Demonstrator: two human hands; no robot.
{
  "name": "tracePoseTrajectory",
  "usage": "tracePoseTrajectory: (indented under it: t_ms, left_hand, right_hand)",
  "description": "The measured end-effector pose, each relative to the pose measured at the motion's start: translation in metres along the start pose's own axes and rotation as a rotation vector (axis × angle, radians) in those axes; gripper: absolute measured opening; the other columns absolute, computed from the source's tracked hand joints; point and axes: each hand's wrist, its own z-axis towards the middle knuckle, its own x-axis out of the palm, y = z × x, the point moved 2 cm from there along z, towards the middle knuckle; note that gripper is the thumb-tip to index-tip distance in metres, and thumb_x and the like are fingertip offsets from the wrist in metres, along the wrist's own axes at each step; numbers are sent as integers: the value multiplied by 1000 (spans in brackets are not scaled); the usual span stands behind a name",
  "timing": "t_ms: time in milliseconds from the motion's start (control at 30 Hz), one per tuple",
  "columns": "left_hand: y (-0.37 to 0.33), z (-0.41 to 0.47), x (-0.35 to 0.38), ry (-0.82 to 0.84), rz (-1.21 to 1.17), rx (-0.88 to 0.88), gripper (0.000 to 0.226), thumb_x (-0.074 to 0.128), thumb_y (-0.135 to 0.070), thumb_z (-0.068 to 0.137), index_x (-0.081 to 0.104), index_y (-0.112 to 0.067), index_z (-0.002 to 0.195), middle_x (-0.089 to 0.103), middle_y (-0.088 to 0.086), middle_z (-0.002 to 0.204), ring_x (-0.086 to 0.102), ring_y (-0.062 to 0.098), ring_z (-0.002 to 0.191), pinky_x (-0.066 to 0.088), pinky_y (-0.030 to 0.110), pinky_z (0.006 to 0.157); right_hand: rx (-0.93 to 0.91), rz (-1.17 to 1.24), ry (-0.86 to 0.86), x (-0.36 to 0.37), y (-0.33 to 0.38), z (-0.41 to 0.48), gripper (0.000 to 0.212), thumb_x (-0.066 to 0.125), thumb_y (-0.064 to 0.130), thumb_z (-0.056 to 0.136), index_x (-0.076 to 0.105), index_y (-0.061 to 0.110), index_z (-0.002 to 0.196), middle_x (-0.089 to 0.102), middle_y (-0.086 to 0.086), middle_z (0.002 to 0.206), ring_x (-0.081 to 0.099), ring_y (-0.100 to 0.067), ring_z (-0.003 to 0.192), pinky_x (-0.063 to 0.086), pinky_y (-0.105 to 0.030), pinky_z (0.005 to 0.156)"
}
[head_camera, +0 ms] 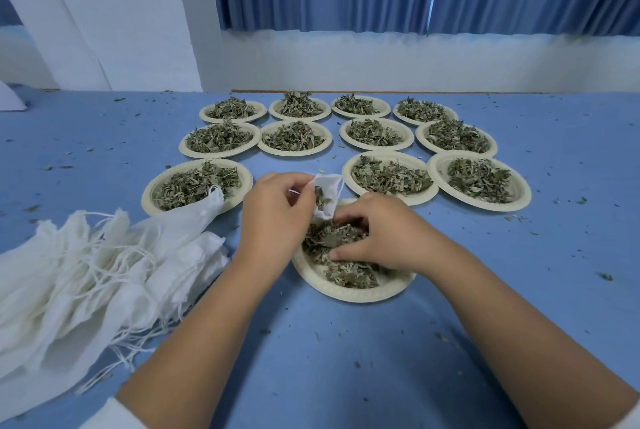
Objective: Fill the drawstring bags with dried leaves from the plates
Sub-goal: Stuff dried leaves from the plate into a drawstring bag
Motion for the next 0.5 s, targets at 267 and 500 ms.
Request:
tracePoseTrajectory:
  t_ms: [267,500]
  left_hand:
    - [-1,-2,1,25,12,-11,11,65,-18,93,75,-21,96,68,-4,90,67,13,82,53,38,88]
    - [1,0,0,17,8,-29,13,63,-18,93,75,-19,98,71,1,92,67,15,83,53,35,86]
  right_hand:
    - [17,70,-71,-1,-1,0,27,82,28,75,73,29,100,69,9,101,61,-10,94,47,-28,85]
    - [85,323,-210,-32,-11,-9,21,83,24,74,70,35,87,56,18,74,52,2,67,37,-8,58]
